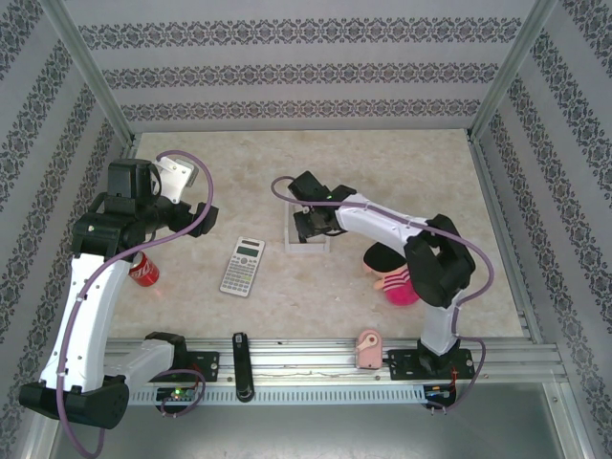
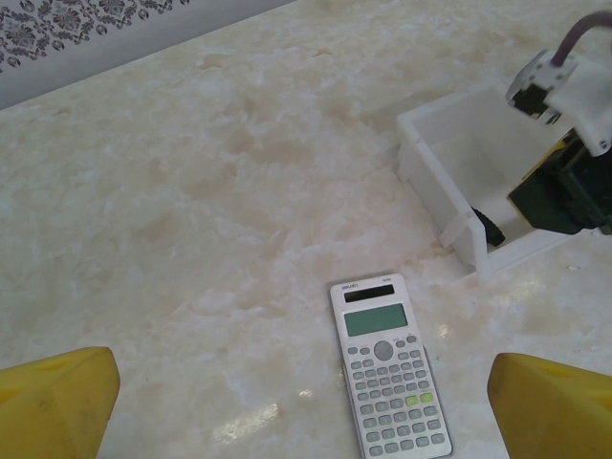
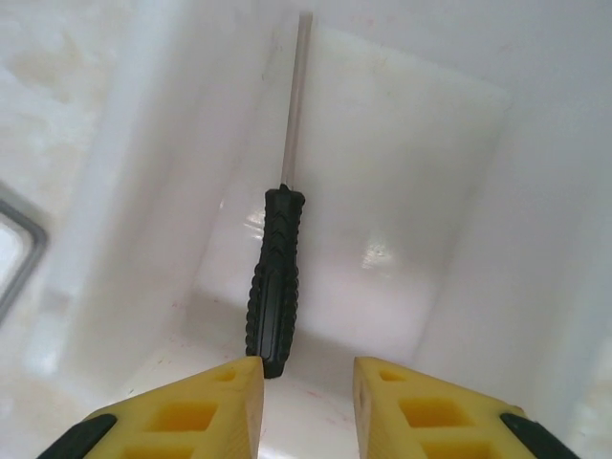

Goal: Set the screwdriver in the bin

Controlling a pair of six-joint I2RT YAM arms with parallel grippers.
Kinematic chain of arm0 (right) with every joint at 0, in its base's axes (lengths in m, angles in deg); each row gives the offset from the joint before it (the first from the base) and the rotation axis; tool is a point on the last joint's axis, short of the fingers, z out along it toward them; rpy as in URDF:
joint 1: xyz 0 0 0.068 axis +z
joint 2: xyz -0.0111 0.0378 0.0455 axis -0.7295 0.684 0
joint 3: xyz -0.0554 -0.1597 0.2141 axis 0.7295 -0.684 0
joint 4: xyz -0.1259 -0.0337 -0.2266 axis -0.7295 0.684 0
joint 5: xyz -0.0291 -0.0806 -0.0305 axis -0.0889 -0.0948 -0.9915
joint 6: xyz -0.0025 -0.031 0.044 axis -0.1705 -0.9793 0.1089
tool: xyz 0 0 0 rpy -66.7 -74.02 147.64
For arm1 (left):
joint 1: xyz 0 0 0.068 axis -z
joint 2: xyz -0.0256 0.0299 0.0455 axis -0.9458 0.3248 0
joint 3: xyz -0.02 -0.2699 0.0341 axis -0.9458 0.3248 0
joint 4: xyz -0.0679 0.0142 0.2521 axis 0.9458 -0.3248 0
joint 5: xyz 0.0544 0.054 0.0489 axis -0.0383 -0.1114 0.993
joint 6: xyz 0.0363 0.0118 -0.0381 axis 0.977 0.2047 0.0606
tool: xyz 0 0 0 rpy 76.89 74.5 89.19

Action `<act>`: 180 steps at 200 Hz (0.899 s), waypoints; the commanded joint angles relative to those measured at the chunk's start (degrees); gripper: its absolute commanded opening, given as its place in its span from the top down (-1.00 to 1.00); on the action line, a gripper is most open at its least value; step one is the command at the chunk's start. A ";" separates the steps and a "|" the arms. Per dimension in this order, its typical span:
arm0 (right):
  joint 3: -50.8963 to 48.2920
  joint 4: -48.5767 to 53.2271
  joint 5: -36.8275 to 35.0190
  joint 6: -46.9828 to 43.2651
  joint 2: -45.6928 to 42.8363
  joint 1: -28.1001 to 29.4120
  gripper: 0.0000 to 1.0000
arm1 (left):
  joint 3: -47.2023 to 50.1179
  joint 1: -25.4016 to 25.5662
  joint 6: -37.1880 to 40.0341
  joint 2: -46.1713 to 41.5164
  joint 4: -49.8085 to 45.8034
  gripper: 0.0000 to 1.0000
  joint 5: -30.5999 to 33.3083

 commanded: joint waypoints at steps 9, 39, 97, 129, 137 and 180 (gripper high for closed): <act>0.45 1.98 -2.65 -0.11 -8.67 1.33 0.30 | -0.50 0.79 0.26 -0.06 -1.71 -0.99 -0.75; -6.22 -0.67 -3.42 1.40 -18.51 3.19 0.17 | -0.60 0.79 0.24 0.34 -2.42 -0.99 -0.75; -25.35 -5.40 -6.73 4.46 -41.68 5.16 0.01 | 4.35 0.74 -1.64 0.34 2.30 -0.99 -2.18; -34.97 -7.60 -11.92 3.32 -55.62 5.04 -0.28 | 6.20 0.79 -2.14 1.22 4.39 -0.99 -2.46; -36.62 -7.45 -14.27 3.28 -58.55 4.74 -0.37 | 6.66 0.79 -2.51 1.32 5.14 -0.99 -2.06; -39.72 -6.98 -19.72 -0.21 -68.73 1.05 -0.70 | 7.93 0.74 -6.93 2.07 7.76 -0.99 -0.18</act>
